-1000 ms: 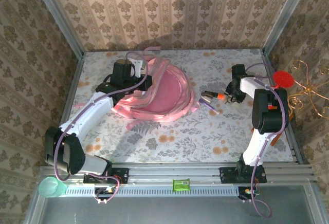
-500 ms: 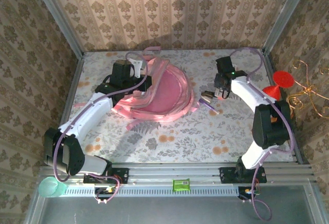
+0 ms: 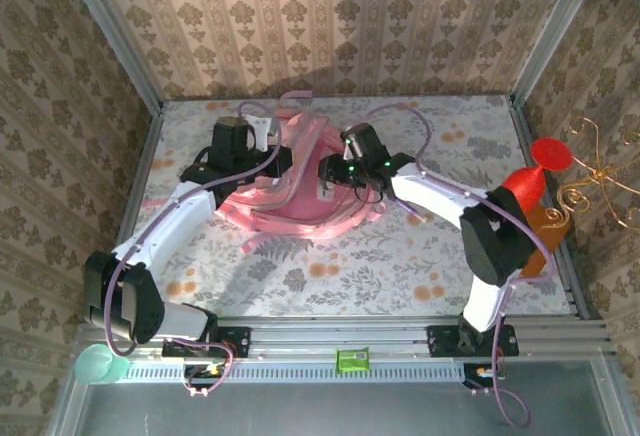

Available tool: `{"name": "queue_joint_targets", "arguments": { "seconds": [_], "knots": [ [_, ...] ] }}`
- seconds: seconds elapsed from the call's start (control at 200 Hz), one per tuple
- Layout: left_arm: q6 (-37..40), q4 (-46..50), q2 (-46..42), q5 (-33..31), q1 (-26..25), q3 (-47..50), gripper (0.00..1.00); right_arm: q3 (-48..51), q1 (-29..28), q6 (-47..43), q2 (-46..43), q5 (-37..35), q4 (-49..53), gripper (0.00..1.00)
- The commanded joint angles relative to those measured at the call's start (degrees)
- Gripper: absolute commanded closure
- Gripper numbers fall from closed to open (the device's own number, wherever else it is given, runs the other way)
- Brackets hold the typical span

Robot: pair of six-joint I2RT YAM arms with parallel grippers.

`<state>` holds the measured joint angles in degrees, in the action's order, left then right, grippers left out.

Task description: Pack the student bag

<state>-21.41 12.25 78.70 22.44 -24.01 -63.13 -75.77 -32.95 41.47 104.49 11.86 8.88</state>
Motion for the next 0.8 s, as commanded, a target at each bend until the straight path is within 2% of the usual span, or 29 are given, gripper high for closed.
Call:
{"name": "queue_joint_targets", "arguments": {
  "seconds": [0.0, 0.125, 0.27, 0.615, 0.795],
  "knots": [
    [-0.6, 0.5, 0.4, -1.7, -0.5, -2.7, 1.0, -4.8, -2.0, 4.0, 3.3, 3.1, -3.8, 0.69],
    [0.1, 1.7, 0.1, -3.8, -0.9, -2.6, 1.0, -7.8, -3.3, 4.2, 6.5, 3.0, -2.6, 0.69],
    [0.8, 3.2, -0.3, -2.0, -1.0, -3.5, 1.0, -8.2, -4.4, 7.2, 8.4, 2.9, -4.4, 0.7],
    [-2.4, 0.0, -2.4, -1.5, -0.8, -2.4, 1.0, -10.1, -5.2, 14.6, 12.8, -3.8, -5.6, 0.67],
    [-5.5, -1.5, -1.1, 2.3, -0.8, -5.9, 1.0, -8.3, -5.2, 16.7, 12.3, -9.7, -6.6, 0.61]
  ]
}}
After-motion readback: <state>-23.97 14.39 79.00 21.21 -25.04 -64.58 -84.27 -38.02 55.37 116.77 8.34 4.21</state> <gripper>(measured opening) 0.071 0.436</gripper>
